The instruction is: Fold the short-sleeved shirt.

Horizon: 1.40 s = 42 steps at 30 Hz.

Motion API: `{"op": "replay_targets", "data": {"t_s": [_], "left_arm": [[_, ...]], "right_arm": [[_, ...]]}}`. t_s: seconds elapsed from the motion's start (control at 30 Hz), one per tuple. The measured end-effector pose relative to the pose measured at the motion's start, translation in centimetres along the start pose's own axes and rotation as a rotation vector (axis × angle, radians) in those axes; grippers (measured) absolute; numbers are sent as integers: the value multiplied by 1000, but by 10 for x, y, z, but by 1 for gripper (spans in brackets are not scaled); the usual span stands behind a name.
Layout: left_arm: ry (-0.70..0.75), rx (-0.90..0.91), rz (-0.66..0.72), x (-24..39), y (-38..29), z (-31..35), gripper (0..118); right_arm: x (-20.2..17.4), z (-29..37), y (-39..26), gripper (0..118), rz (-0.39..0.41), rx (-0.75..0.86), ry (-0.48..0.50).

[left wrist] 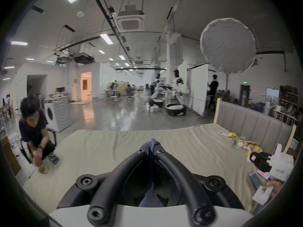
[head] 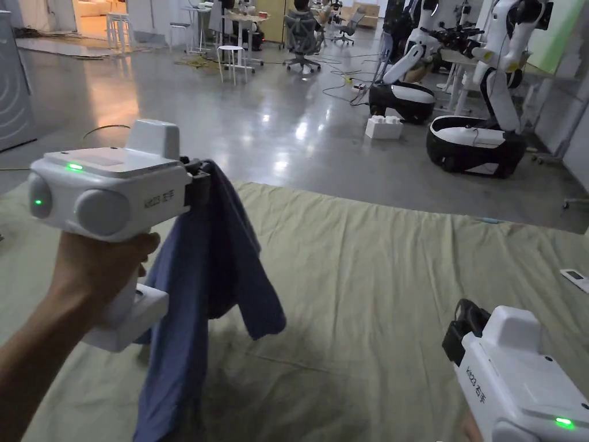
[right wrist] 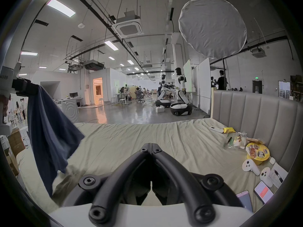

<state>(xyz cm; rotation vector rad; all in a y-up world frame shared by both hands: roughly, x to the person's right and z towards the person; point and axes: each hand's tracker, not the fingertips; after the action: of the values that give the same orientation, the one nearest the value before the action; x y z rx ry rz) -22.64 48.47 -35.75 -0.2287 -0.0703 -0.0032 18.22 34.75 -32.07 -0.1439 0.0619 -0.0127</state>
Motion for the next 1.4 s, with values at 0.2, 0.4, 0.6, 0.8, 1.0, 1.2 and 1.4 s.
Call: {"op": "replay_targets", "data": {"t_s": [0.2,0.4,0.6,0.8,1.0,1.2,1.4], "left_arm": [[-154,-82,16,95,-22,-39,5],[-275,-240,-4,175,-95,-62,5],[-316,-337,-33,215,-170,-60,16],[-306,-335,-3,209,-185,-47,78],[-200,-132,82,162,-149,-24,78],[-5,15,44,112,-129,-1,35],[106,44,35,74,-129,22,4]], "right_arm": [[22,12,1,1,-11,15,-44],[44,21,-7,1,-24,-5,-84],[57,25,-16,1,-17,-33,-103],[55,23,-21,1,-9,-53,-98],[40,22,-14,1,2,-38,-74],[22,21,-1,1,36,7,-64],[8,21,6,1,73,46,-60]]}}
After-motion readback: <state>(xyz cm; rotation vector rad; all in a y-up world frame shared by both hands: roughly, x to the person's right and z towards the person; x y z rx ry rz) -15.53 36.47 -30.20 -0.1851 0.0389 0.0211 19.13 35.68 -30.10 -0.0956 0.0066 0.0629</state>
